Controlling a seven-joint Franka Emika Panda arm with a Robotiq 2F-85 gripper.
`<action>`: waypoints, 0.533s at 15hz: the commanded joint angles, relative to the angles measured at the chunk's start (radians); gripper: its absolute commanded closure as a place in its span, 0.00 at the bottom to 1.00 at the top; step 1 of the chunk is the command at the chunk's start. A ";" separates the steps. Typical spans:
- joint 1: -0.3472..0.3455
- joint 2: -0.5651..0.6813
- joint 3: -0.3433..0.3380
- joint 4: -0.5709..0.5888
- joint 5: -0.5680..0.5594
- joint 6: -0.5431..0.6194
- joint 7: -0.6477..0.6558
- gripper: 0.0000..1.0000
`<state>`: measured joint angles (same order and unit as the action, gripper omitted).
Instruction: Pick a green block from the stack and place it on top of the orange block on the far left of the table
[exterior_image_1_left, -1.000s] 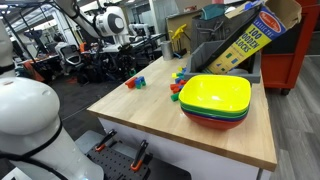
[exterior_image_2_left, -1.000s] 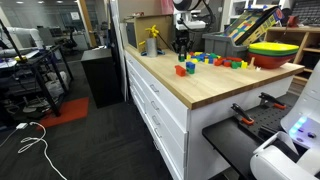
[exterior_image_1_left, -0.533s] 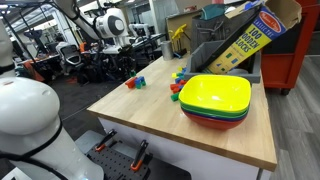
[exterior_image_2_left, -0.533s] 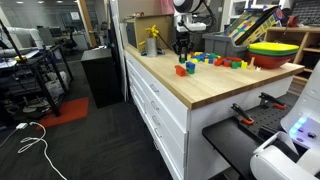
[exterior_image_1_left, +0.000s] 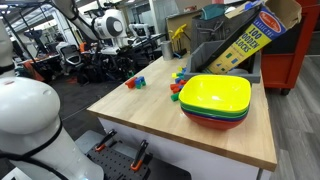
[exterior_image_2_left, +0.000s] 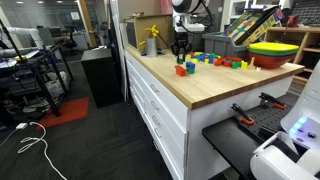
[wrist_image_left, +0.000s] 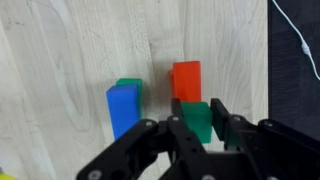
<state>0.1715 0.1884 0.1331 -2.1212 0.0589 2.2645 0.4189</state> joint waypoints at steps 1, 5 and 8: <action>0.006 -0.002 -0.002 -0.016 0.016 0.034 -0.015 0.92; 0.008 0.016 -0.006 -0.014 0.009 0.044 -0.012 0.92; 0.009 0.026 -0.007 -0.015 0.005 0.052 -0.013 0.92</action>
<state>0.1762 0.2154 0.1339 -2.1213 0.0589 2.2880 0.4188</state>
